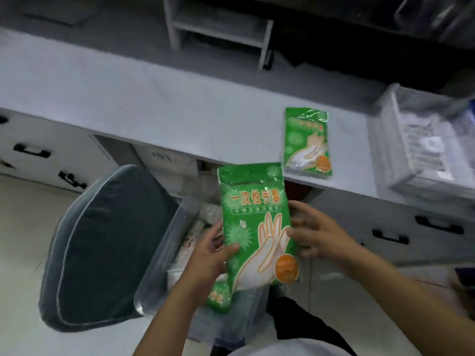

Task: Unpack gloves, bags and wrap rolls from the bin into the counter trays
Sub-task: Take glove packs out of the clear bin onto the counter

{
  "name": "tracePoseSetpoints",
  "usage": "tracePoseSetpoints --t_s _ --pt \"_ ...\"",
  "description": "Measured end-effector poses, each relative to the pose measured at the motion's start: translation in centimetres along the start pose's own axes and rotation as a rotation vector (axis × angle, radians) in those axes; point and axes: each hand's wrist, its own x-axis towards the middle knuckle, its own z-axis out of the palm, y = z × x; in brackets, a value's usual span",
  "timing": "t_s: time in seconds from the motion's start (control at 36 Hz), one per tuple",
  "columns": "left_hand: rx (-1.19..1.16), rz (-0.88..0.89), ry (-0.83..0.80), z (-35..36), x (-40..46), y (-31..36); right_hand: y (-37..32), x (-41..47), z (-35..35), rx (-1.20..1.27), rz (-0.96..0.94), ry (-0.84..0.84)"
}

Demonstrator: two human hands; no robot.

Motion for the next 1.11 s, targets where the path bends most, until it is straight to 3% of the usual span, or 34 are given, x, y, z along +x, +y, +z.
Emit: tracePoseSetpoints --t_s 0.19,0.33,0.47,0.64,0.81,0.89,1.0,1.11 --pt "0.11 0.006 -0.011 7.2 3.2 1.1 3.3 -1.1 -4.1 -0.191 -0.234 0.117" --pt "0.104 0.037 0.0 12.7 7.9 4.7 0.3 2.1 -9.1 -0.517 -0.371 0.131" --pt "0.229 0.069 0.046 17.3 15.5 9.9 -3.3 7.3 -14.1 -0.71 -0.501 0.288" --pt "0.521 0.017 0.134 20.0 24.5 12.5 -4.7 15.9 -16.9 -0.907 -0.448 0.231" --pt "0.82 0.034 0.306 20.4 26.9 12.2 -2.9 20.2 -18.3 -1.009 -0.461 0.119" --pt "0.825 -0.015 0.312 20.3 27.3 12.6 -2.0 20.5 -18.5 -1.023 -0.485 0.113" --pt "0.667 -0.154 0.269 20.8 27.7 13.7 -1.5 20.6 -18.4 -1.019 -0.491 0.113" --pt "0.693 -0.246 0.26 20.6 28.4 14.6 -1.5 20.8 -18.2 -0.999 -0.496 0.101"
